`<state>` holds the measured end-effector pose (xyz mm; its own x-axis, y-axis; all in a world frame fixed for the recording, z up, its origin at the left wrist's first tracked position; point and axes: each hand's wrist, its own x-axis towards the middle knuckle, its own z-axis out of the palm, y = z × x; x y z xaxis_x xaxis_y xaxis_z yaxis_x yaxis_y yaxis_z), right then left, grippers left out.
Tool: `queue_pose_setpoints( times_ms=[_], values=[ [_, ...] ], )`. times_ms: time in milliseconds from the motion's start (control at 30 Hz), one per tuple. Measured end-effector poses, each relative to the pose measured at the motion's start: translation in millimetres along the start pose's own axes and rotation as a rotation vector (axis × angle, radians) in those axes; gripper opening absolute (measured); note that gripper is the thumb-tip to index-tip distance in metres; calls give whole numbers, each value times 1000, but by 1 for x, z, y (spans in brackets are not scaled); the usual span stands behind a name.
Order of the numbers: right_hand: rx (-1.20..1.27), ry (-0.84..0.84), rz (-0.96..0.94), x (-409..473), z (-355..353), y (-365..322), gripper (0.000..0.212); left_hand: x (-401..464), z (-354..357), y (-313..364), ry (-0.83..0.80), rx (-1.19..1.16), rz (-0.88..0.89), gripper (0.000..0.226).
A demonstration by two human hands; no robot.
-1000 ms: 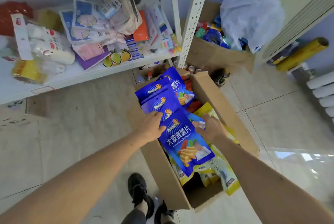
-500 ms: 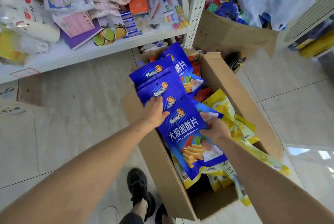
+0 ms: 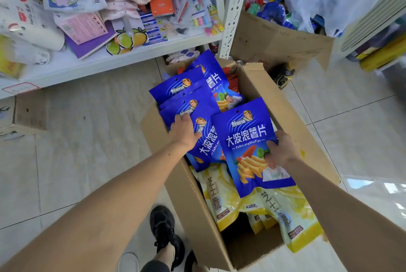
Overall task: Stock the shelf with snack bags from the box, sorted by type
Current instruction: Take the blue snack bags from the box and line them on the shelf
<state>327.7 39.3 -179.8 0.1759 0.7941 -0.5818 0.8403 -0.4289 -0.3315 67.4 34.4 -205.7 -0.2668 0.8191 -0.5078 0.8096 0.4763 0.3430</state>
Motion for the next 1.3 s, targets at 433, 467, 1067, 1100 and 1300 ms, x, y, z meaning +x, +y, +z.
queue_pose_setpoints(
  times_ms=[433,467,1067,1100,1300],
  values=[
    [231,6,-5,-14,-13,-13,23,2,-28,0,-47,-371,78,29],
    [268,8,-6,-18,-17,-17,27,-2,-38,3,-68,-435,78,25],
    [610,-66,-392,-125,-143,-146,17,-104,-283,55,-14,-644,309,22],
    [635,-71,-416,-134,-151,-155,11,-112,-299,56,10,-630,317,25],
    [685,-245,-532,-188,-194,-213,24,-175,-390,62,79,-622,405,6]
  ],
)
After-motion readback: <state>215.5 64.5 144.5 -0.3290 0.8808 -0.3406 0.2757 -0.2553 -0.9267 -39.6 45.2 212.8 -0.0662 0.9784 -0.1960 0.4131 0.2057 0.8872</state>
